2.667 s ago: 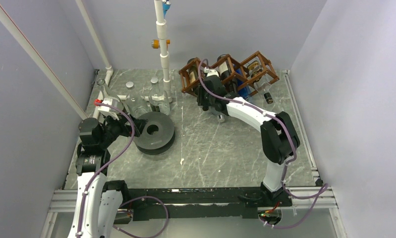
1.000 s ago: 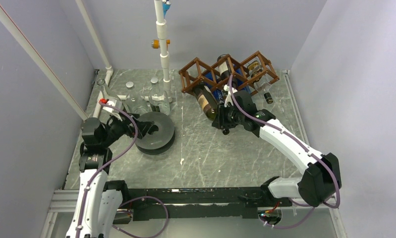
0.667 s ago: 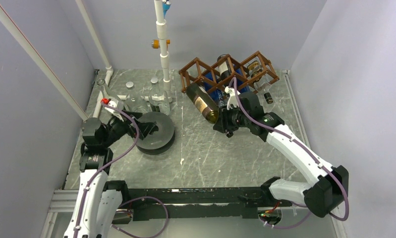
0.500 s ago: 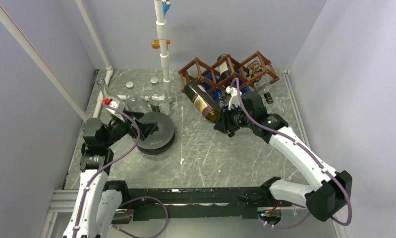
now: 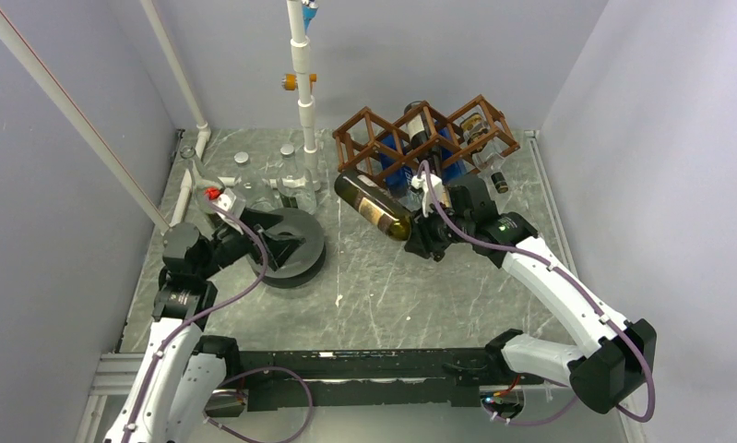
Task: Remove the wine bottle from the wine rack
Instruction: Pick up the wine bottle from the wine rack, then place the wine bottle at the corner of the board.
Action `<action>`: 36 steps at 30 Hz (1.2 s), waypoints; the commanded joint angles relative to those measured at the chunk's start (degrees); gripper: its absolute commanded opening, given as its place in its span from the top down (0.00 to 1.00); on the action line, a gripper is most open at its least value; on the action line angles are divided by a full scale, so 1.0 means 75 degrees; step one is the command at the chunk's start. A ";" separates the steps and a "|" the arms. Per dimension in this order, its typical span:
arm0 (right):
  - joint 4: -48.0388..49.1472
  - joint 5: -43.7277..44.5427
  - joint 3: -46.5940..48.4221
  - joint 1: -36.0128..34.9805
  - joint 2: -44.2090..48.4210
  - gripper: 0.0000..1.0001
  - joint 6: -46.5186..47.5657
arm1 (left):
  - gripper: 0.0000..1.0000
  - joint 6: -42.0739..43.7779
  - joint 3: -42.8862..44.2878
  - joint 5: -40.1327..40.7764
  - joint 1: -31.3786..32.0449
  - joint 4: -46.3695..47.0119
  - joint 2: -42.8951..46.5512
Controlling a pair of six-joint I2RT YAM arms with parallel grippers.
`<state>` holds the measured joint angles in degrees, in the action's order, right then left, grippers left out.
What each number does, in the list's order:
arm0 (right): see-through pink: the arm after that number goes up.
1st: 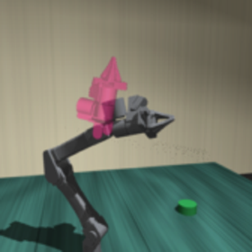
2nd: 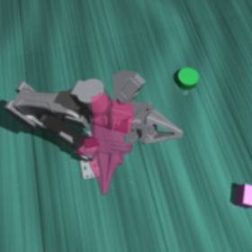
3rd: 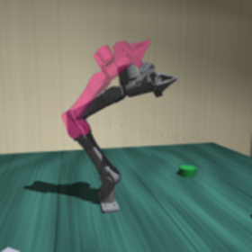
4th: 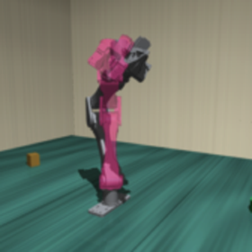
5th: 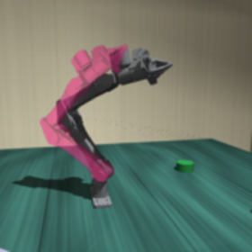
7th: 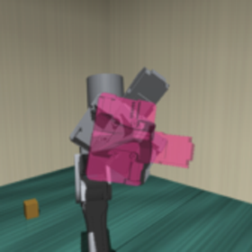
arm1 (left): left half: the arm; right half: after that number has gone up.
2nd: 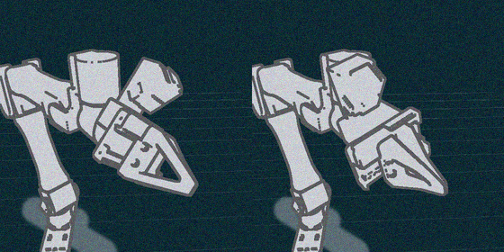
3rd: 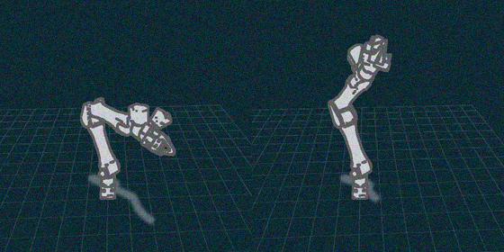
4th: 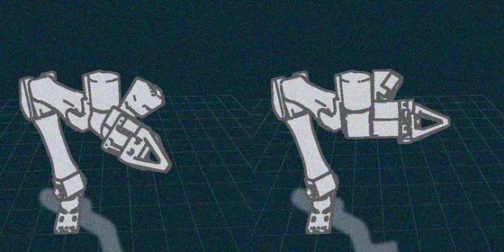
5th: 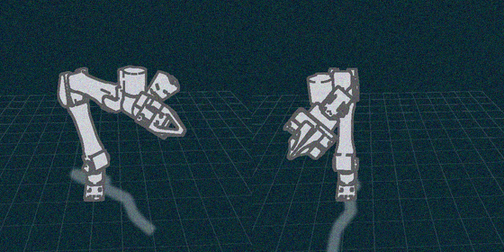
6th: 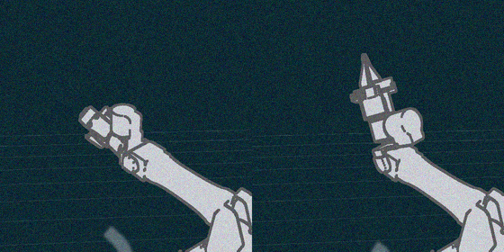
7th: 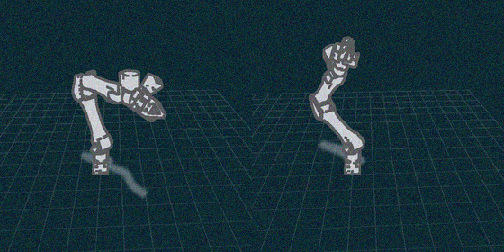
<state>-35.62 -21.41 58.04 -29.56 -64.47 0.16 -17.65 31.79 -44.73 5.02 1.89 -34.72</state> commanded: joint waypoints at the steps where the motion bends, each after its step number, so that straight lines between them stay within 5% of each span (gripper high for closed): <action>1: 0.0288 -0.0471 0.0359 0.0027 0.0265 1.00 0.1446 | 0.01 0.0135 0.0137 0.0106 0.0325 0.0287 -0.0064; 14: -0.1824 -0.0929 0.0893 0.0027 -0.0136 1.00 0.4940 | 0.01 0.0248 0.0775 0.0707 0.1835 -0.0093 -0.0890; 25: -0.3398 -0.0954 0.1070 0.0016 0.0073 1.00 0.9070 | 0.01 -0.0670 0.1448 -0.0208 0.2954 0.0619 -0.2801; 36: -0.3936 -0.1366 0.1192 0.0016 -0.0084 1.00 1.1175 | 0.01 -0.1107 0.1768 -0.0713 0.4249 0.1788 -0.4896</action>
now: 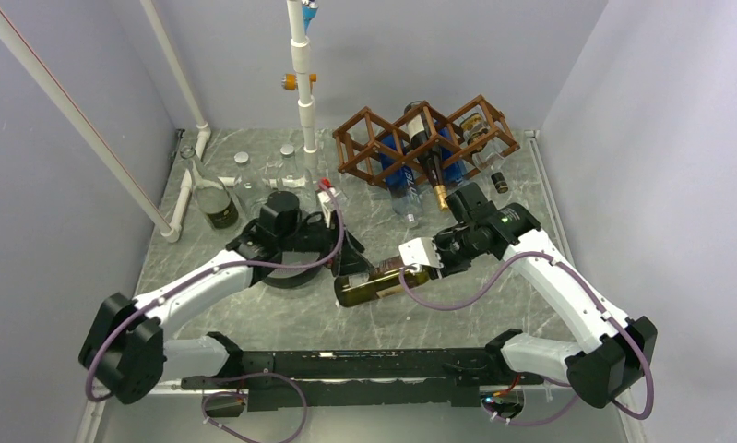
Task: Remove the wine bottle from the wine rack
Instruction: Place the wine bottle at the corner of the board.
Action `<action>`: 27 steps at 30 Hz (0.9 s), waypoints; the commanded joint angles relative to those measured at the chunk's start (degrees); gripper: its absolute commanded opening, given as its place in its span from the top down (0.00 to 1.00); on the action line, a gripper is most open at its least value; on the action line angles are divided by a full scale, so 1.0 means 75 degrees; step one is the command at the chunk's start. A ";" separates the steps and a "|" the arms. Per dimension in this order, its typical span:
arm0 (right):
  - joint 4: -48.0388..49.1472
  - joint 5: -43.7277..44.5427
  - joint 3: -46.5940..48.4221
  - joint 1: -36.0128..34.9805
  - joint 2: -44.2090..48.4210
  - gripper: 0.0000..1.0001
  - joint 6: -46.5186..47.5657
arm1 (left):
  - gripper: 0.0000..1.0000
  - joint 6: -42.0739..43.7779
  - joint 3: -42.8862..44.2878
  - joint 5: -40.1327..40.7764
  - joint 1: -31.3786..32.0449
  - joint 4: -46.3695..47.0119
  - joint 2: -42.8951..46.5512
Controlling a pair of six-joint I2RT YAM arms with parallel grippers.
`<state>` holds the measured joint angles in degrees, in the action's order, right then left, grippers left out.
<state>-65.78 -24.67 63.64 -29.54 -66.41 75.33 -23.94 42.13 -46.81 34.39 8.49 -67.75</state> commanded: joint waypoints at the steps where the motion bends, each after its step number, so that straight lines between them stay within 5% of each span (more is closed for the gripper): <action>1: 0.0041 -0.1003 0.0436 0.0013 0.0170 1.00 0.1303 | 0.01 -0.0345 0.0413 -0.0509 0.0406 0.1039 -0.0645; 14: 0.0477 -0.1473 0.0347 0.0001 0.0149 1.00 0.1199 | 0.01 -0.1412 0.0727 -0.1649 0.1004 0.2366 -0.2167; 27: 0.0761 -0.1588 0.0264 0.0001 0.0141 1.00 0.1023 | 0.01 -0.0814 0.1658 -0.1832 0.1459 0.0689 -0.3100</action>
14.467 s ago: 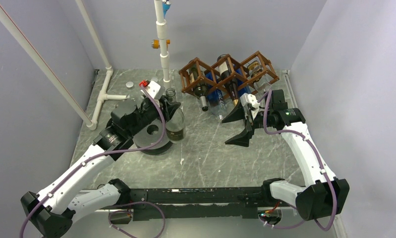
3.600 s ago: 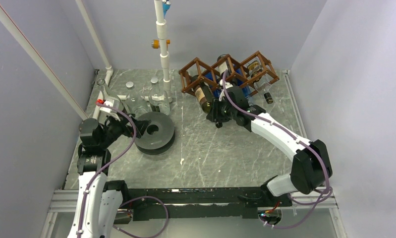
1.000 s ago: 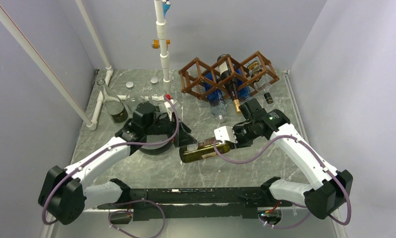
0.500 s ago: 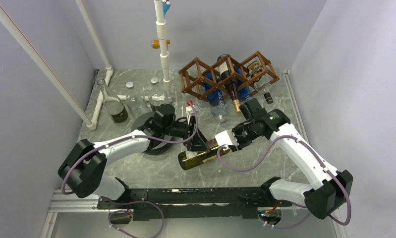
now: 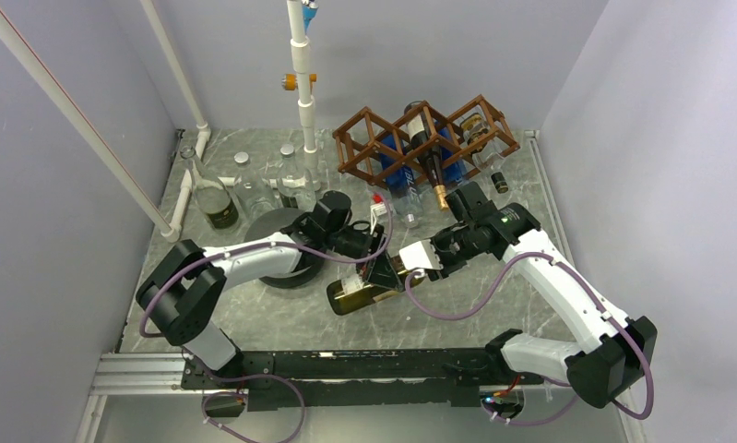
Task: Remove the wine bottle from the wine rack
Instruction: Place the wine bottle at the corner of the board.
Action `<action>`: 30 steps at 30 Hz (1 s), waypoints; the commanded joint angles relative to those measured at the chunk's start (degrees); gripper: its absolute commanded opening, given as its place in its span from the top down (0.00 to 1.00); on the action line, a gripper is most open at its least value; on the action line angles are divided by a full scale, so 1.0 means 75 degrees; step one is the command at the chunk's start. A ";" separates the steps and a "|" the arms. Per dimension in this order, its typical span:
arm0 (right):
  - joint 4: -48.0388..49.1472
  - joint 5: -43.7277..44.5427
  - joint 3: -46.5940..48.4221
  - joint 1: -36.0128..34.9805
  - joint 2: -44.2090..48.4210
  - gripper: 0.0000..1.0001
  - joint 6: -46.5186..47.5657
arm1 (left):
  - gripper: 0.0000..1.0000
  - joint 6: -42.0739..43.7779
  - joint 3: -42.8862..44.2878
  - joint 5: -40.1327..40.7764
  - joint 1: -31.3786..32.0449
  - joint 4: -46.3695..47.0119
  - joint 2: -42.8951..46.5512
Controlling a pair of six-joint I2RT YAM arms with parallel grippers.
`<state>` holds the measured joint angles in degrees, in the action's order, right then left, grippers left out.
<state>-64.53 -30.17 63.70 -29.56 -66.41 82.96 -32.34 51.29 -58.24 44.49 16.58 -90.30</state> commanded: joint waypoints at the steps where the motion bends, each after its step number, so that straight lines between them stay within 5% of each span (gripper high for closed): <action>1: 0.0627 -0.0858 0.0244 0.0001 0.0147 1.00 -0.0014 | 0.01 0.0330 0.0474 -0.0319 0.0125 -0.0458 -0.0127; 10: 0.0812 -0.0829 0.0101 0.0003 0.0174 1.00 -0.0144 | 0.19 0.0436 0.0694 -0.0605 0.0189 -0.0834 -0.0420; 14: 0.0923 -0.0828 0.0012 -0.0003 0.0211 1.00 -0.0223 | 0.48 0.0399 0.0771 -0.0799 0.0197 -0.0874 -0.0558; 19: 0.1110 -0.0866 -0.0132 -0.0007 0.0212 1.00 -0.0377 | 1.00 0.0406 0.0843 -0.0912 0.0209 -0.0888 -0.0641; 20: 0.1153 -0.0874 -0.0162 0.0003 0.0210 1.00 -0.0425 | 1.00 0.0409 0.0843 -0.0899 0.0209 -0.0906 -0.0650; 26: 0.1528 -0.0841 -0.0330 -0.0001 0.0230 0.47 -0.1084 | 1.00 0.0394 0.0553 -0.0490 0.0209 -0.0365 -0.0373; 30: 0.1603 -0.0912 -0.0339 0.0003 0.0276 0.25 -0.1506 | 1.00 0.0316 0.0189 -0.0119 0.0199 0.0228 -0.0053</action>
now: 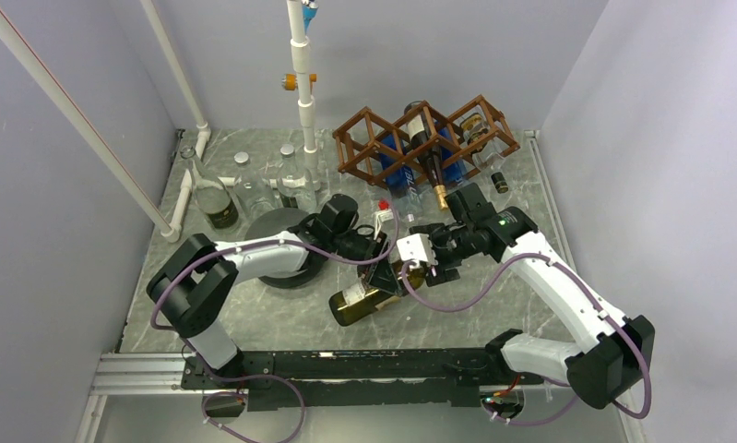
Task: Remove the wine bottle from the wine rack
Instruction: Place the wine bottle at the corner of the board.
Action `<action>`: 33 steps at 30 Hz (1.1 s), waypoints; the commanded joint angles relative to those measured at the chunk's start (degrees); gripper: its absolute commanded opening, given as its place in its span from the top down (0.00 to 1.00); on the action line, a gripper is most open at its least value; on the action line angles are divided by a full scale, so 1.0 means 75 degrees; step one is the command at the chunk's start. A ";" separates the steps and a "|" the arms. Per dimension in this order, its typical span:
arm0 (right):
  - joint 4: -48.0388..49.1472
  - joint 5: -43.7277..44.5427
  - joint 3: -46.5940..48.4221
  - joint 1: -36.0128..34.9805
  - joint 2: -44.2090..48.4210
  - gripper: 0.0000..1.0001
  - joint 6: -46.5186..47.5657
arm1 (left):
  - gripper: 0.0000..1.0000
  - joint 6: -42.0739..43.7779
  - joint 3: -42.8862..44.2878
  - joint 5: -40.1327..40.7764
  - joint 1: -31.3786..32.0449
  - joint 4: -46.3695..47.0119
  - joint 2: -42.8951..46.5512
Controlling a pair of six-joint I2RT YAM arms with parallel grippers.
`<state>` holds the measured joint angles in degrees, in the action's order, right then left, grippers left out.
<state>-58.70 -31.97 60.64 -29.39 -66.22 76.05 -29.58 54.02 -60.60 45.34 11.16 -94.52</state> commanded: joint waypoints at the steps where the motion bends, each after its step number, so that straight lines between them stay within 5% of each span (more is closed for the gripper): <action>1: 0.0835 -0.0698 0.0069 -0.0030 0.0271 0.21 -0.0669 | 1.00 -0.0050 -0.0239 0.0264 0.0094 0.1026 0.0554; 7: 0.0522 -0.0944 0.0304 -0.0019 0.0352 0.01 -0.0927 | 1.00 -0.0068 -0.0481 0.0725 0.0095 0.1148 0.0723; 19: -0.0580 -0.3008 0.1074 0.0779 0.0610 0.00 -0.1181 | 1.00 -0.0205 -0.1366 0.2100 0.0109 0.2039 0.1463; 28: 0.1113 -0.4734 0.0609 0.1518 0.0613 0.00 -0.4539 | 1.00 0.0017 -0.2083 0.3576 0.0425 0.2691 0.2209; 33: 0.1598 -0.5329 0.0459 0.1709 0.0590 0.00 -0.5330 | 1.00 0.0093 -0.2493 0.4696 0.0682 0.3172 0.2475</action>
<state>-52.90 -64.31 64.79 -17.52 -61.89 44.71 -29.36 36.12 -32.49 49.08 25.50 -79.61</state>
